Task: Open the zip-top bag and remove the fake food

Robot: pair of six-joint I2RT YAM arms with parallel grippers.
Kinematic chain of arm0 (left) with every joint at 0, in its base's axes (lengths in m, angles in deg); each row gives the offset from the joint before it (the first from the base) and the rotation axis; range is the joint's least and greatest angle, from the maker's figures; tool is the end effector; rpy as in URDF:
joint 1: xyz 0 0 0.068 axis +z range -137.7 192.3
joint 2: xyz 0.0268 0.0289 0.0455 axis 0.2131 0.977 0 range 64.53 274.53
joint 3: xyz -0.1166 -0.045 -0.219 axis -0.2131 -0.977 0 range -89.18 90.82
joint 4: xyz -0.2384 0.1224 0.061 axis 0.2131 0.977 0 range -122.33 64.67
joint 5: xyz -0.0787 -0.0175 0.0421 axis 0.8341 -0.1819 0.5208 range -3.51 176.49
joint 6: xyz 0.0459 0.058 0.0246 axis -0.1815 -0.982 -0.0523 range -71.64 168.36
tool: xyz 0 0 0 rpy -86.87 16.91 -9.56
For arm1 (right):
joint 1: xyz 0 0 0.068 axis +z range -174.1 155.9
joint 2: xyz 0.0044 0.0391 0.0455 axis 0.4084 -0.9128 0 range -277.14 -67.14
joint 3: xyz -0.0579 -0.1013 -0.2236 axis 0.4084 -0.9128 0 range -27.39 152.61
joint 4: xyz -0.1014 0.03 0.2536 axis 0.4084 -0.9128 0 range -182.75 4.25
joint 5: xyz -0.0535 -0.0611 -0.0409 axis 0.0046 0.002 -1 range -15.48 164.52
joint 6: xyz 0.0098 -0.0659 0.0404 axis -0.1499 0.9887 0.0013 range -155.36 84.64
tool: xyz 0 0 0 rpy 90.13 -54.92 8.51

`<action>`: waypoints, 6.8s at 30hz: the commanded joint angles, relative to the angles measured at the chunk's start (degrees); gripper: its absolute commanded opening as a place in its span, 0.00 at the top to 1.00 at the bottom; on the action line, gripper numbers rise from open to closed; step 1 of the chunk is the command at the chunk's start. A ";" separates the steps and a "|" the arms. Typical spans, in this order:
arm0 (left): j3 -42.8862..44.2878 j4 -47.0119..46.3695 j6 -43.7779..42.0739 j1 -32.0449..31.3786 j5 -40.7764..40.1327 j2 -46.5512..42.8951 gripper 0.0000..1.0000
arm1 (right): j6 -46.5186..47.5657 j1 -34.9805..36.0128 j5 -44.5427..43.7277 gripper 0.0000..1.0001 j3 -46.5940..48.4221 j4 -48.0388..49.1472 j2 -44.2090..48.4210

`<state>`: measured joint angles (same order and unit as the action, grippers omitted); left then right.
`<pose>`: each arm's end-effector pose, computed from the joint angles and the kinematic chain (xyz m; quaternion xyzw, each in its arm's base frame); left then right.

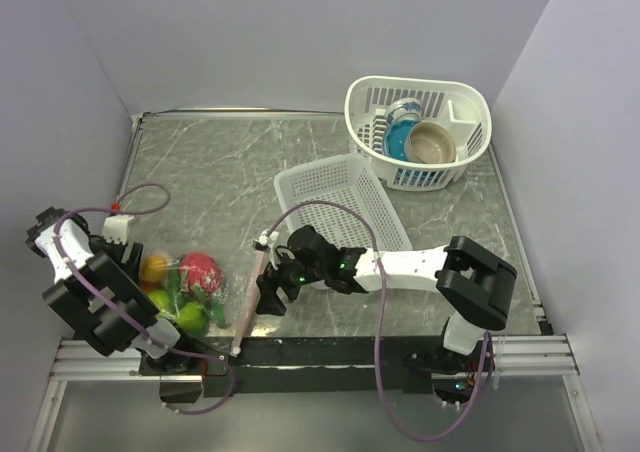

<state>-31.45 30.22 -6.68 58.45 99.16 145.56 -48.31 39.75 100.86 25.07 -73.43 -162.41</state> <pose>0.1866 0.1732 0.1671 0.0811 0.9899 -0.0421 0.1081 0.1447 0.3616 0.1553 -0.4654 0.7146 0.4553 0.2559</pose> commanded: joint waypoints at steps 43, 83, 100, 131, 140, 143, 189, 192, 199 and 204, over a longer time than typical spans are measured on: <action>3.54 -0.12 11.54 -16.09 9.41 -6.85 0.99 | 3.10 7.16 -21.60 0.16 4.04 4.20 -8.97; -12.38 -24.14 25.08 -28.40 -8.80 1.41 0.99 | 0.65 8.39 -31.52 0.05 27.17 -5.38 -27.35; -12.47 -23.69 24.29 -28.40 -9.41 0.62 0.99 | 2.31 9.62 -30.92 0.43 25.23 0.34 -23.83; -7.90 -28.09 29.03 -28.40 -8.80 6.68 0.99 | 3.81 10.68 -35.83 1.00 -6.93 -11.87 21.22; -2.90 -20.45 30.52 -28.48 -1.96 4.58 0.99 | -0.05 -1.51 -47.97 1.00 -8.78 -12.05 30.58; 1.41 -15.81 32.19 -29.27 0.51 2.91 0.99 | -3.83 -10.05 -48.85 1.00 -11.06 -11.00 30.31; -6.23 -27.30 31.49 -31.30 -8.97 6.86 0.99 | -0.41 15.51 -50.69 0.40 8.52 -3.71 -6.24; -6.32 -27.12 31.41 -31.30 -8.54 6.68 0.99 | -0.50 14.90 -52.79 0.36 9.49 -2.91 -8.26; -6.84 -26.77 30.79 -31.30 -7.57 6.50 0.99 | -2.60 12.17 -51.67 0.29 11.95 -0.19 -12.48; -7.28 -26.77 30.26 -31.30 -7.75 5.72 0.99 | -3.40 11.30 -50.87 0.29 16.17 -1.86 -16.53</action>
<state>-37.70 3.79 25.03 27.22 91.13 153.80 -50.19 51.71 50.20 36.94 -77.17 -176.02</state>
